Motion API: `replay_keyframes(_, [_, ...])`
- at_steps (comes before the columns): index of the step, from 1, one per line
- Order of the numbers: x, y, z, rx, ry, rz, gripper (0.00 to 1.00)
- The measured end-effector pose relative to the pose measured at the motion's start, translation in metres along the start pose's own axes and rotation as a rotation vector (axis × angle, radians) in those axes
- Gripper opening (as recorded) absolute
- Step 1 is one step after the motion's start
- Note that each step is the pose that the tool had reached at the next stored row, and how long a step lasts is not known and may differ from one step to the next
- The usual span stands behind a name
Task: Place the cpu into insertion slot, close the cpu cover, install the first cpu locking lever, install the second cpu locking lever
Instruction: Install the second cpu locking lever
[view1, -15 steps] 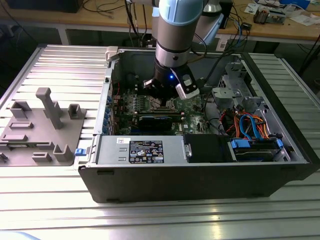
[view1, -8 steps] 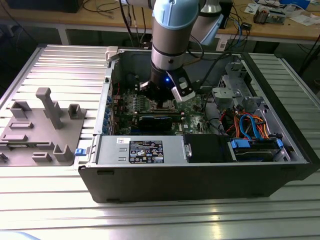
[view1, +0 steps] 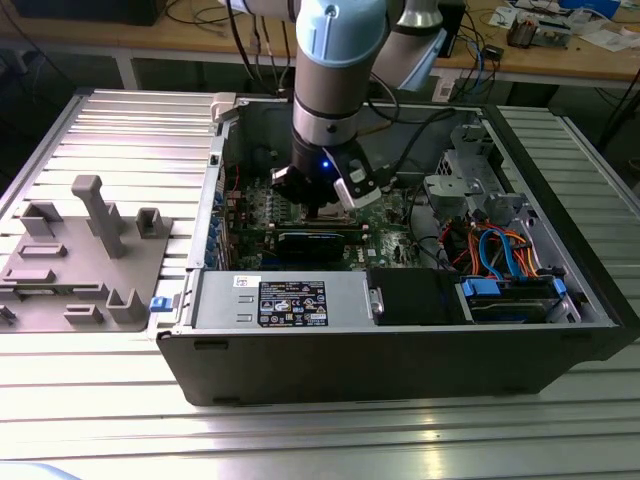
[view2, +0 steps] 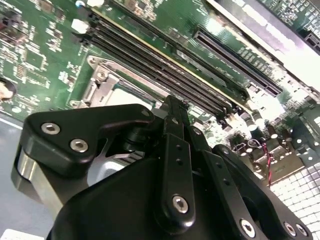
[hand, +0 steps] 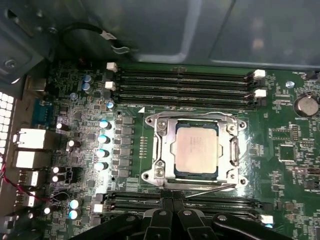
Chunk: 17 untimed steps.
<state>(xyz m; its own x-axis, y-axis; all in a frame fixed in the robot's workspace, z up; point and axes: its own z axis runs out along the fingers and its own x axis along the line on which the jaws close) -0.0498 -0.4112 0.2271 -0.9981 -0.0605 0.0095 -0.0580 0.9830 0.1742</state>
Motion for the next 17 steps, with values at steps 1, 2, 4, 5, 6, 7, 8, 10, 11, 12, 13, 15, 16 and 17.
replay_keyframes(1, [0.0004,-0.0012,0.0001,-0.0031,0.0003,-0.002,0.11])
replay_keyframes(2, [0.0009,-0.0026,0.0003,-0.0093,0.0001,-0.003,0.11])
replay_keyframes(4, [0.0033,-0.0045,0.0009,-0.0185,-0.0001,-0.005,0.11])
replay_keyframes(5, [0.0044,-0.0053,0.0012,-0.0222,-0.0001,-0.006,0.11])
replay_keyframes(6, [0.0055,-0.0065,0.0025,-0.0261,-0.0002,-0.007,0.11])
replay_keyframes(7, [0.0058,-0.0072,0.0040,-0.0267,0.0000,-0.007,0.11])
replay_keyframes(8, [0.0061,-0.0076,0.0049,-0.0264,0.0003,-0.008,0.11])
replay_keyframes(10, [0.0062,-0.0077,0.0050,-0.0262,0.0006,-0.008,0.11])
replay_keyframes(11, [0.0062,-0.0076,0.0050,-0.0263,0.0005,-0.008,0.11])
replay_keyframes(12, [0.0062,-0.0076,0.0051,-0.0264,0.0005,-0.008,0.11])
replay_keyframes(13, [0.0065,-0.0076,0.0051,-0.0264,0.0003,-0.008,0.11])
replay_keyframes(15, [0.0067,-0.0105,0.0046,-0.0289,0.0002,-0.008,0.11])
replay_keyframes(16, [0.0067,-0.0110,0.0047,-0.0294,0.0002,-0.008,0.11])
replay_keyframes(17, [0.0068,-0.0111,0.0050,-0.0305,0.0001,-0.008,0.11])
